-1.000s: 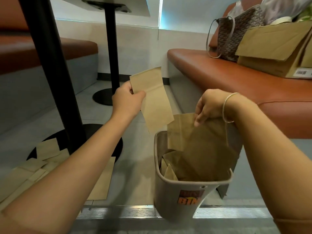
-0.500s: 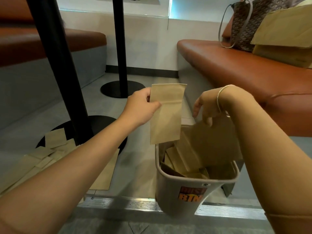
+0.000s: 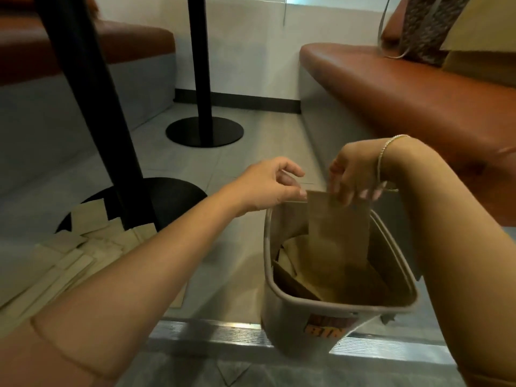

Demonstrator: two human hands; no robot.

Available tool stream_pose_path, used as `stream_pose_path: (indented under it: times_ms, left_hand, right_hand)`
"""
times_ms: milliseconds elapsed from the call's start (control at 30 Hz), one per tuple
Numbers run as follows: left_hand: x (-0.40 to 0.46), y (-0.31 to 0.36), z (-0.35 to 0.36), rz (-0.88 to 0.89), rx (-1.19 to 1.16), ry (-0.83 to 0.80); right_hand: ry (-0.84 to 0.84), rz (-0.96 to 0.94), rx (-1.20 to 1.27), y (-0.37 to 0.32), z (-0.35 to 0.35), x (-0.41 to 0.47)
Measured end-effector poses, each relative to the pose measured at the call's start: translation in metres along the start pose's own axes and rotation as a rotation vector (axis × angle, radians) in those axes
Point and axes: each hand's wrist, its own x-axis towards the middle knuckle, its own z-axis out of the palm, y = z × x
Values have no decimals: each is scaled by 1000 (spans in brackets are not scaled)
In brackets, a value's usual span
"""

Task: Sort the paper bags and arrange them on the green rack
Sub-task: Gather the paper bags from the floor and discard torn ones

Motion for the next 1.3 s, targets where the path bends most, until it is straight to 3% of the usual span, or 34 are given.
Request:
stream_pose_path:
  times_ms: [67,333,500,700,1133,1300]
  left_hand:
    - [-4,-14,-12,-40,-10,58]
    - [-18,-122,-86,-375,182,246]
    - [-60,-210,-125,-667,415,275]
    - [-115,-290,-152,-893,541,281]
    - [-141,-362,-154,-869,873,459]
    - [-155,-379,-159,-836,898,498]
  right_hand:
    - [-56,-7,-24,-16,11,6]
    - [208,-352,-105,-141,44,32]
    - [50,-461,-64,-214,124,92]
    - [-212,-464,-122,-244,217,125]
    - [-287,-491,-122,-259,262,148]
    - [-291,-490,-126,-261,265,152]
